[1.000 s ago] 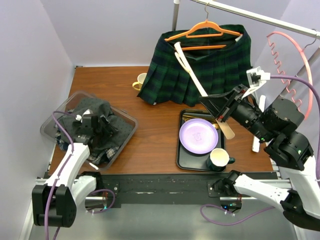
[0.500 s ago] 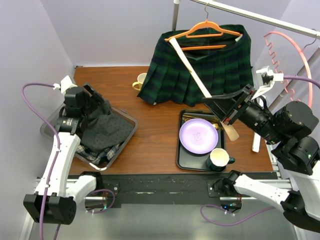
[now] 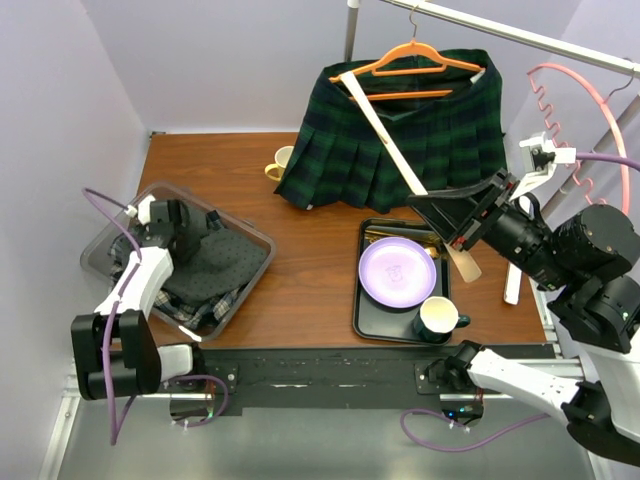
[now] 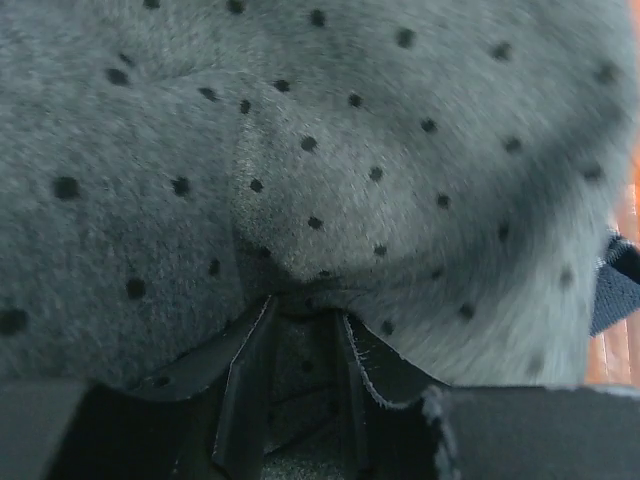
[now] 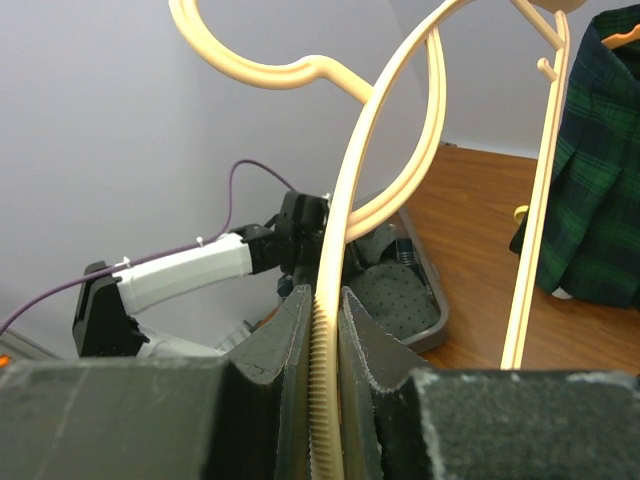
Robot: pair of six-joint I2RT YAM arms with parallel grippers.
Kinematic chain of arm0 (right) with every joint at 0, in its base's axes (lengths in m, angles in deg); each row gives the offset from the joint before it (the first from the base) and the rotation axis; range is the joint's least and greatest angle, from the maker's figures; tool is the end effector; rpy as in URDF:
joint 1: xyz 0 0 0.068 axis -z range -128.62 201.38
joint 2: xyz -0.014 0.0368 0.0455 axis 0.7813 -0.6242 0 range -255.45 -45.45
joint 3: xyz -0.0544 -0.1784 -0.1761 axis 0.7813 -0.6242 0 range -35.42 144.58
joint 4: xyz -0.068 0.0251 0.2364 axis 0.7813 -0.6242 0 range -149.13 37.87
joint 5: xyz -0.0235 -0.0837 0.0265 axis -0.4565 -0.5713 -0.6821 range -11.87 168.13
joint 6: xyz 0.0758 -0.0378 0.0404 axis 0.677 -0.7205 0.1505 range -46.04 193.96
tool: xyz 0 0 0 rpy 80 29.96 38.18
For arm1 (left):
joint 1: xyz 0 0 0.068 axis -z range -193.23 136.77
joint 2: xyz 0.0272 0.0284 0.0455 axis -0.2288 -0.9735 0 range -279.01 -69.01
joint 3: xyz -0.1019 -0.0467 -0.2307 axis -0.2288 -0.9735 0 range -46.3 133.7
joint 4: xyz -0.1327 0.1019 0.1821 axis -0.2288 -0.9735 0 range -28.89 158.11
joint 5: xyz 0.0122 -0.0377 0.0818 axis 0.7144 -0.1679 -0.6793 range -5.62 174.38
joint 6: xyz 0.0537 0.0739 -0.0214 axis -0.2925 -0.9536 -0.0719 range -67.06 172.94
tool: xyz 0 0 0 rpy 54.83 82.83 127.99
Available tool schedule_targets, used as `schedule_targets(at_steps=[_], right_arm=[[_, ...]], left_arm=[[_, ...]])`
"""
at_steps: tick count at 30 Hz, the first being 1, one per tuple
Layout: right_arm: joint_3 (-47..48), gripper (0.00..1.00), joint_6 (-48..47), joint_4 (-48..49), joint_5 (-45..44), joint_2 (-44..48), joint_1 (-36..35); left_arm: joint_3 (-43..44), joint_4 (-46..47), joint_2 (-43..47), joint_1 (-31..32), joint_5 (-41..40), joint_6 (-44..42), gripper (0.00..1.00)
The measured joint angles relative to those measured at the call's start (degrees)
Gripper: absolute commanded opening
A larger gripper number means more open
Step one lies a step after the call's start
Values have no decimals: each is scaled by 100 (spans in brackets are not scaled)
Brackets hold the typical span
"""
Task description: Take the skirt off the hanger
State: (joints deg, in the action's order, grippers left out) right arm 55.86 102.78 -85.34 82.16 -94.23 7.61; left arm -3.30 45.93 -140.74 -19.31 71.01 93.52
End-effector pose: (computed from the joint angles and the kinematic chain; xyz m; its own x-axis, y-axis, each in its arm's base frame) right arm 0.0987 0.1027 0.5244 -0.2545 0.4219 -0.8702 -0.7047 0.5353 0.4656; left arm 0.2679 0.0482 0.1690 -0.4247 -0.6817 -0.5957 -0.6904 0.6696 -0.2739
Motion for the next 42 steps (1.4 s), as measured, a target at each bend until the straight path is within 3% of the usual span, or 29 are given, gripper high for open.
schedule_targets(at_steps=[9, 15, 18, 27, 33, 42], right_arm=[[0, 0, -11, -9, -2, 151, 0], [57, 0, -11, -24, -2, 168, 0], [70, 0, -7, -28, -2, 192, 0], [101, 0, 37, -63, -2, 278, 0], [262, 0, 7, -225, -505, 278, 0], [750, 0, -396, -953, -2686, 297, 0]], left_arm=[[-350, 529, -175, -31, -184, 518, 34], [-79, 260, -310, -66, -254, 640, 45], [223, -153, -44, -66, -343, 588, 54], [1659, -588, 1257, -74, -286, -107, 100], [1668, -15, 1908, -103, 1025, -629, 100], [1169, 656, 1633, -103, 3189, -1377, 100]])
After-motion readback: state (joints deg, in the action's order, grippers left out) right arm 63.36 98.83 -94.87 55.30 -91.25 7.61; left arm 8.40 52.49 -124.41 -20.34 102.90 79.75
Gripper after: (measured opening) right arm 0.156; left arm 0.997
